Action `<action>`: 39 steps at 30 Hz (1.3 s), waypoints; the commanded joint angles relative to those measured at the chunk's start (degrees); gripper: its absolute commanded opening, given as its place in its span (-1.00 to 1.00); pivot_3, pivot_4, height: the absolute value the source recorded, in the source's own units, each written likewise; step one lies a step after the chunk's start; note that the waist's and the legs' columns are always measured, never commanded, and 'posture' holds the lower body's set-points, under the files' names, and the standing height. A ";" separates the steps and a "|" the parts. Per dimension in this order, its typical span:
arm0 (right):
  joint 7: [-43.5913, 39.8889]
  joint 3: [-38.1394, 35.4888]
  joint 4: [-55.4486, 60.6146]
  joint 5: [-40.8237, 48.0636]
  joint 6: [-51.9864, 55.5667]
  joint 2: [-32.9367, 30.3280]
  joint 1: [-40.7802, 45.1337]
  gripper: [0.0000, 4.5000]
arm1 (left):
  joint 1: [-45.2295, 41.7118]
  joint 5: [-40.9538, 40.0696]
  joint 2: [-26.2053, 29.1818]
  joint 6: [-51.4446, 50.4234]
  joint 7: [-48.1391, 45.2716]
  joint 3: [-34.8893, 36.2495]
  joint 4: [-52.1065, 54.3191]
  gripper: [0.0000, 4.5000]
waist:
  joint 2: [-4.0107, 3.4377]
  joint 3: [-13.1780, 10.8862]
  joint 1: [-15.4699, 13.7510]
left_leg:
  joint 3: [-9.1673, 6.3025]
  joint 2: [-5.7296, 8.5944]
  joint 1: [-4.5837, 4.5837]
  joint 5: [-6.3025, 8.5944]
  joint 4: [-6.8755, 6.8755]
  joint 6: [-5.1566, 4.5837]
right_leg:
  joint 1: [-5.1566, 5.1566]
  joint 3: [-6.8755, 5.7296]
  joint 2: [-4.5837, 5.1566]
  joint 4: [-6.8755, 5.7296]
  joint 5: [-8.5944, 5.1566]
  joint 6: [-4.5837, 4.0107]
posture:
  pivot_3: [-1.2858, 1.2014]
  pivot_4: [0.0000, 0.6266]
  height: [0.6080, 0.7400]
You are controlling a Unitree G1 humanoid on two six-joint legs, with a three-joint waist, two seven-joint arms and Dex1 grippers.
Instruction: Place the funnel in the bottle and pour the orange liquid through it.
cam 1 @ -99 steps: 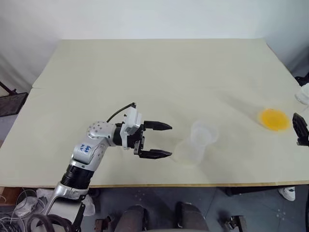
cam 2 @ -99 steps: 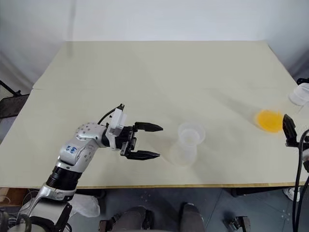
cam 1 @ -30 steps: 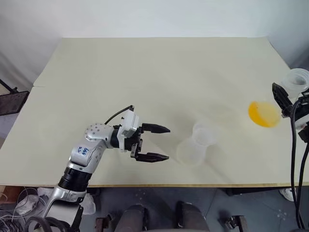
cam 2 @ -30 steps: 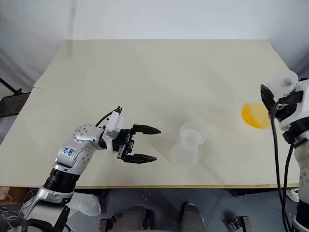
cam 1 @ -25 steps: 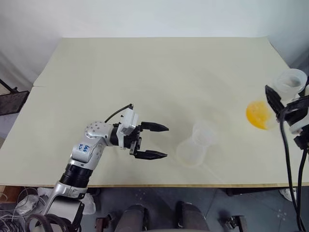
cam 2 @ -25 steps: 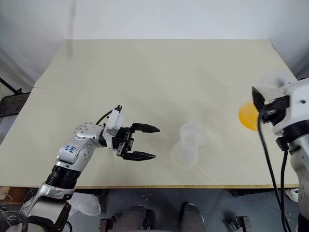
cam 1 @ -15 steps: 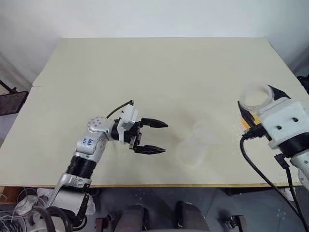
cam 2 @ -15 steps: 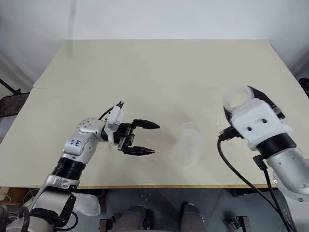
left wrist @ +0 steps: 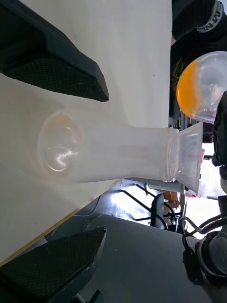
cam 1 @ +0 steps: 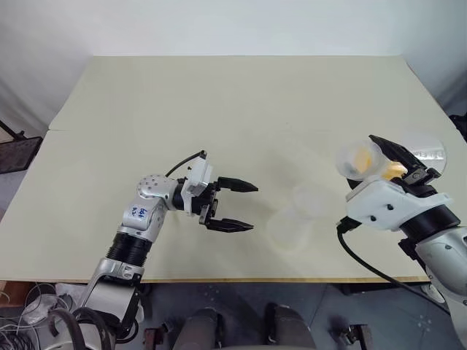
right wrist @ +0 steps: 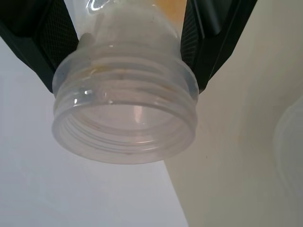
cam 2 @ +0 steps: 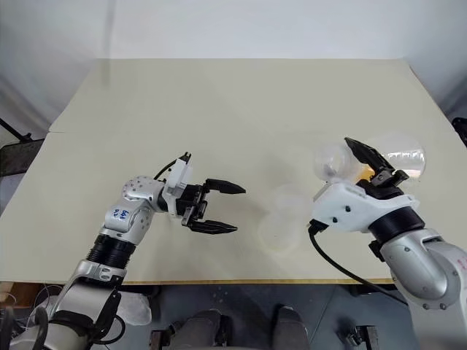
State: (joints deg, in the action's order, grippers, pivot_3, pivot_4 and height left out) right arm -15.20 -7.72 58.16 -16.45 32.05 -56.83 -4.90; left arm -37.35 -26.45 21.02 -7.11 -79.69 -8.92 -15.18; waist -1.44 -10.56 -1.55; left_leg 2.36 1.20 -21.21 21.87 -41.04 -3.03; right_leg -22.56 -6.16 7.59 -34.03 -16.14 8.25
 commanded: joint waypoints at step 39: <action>-14.64 -5.29 -2.88 -26.38 -26.35 11.06 1.68 0.09 | 0.60 -0.19 2.13 1.30 3.08 2.94 5.19 1.00 | 0.01 0.00 0.07 | -0.02 -0.02 0.03 -0.02 -0.01 0.03 | 0.01 -0.01 -0.04 -0.04 0.00 0.00 | 0.03 -0.52 1.00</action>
State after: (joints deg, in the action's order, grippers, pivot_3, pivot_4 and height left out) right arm -29.89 -10.49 54.26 -41.72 6.76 -46.18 -3.98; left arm -36.96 -26.45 22.87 -6.79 -76.09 -7.12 -11.65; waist -1.43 -10.57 -1.49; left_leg 2.34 1.18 -21.18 21.85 -41.05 -3.00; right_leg -22.54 -6.17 7.55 -34.08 -16.14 8.25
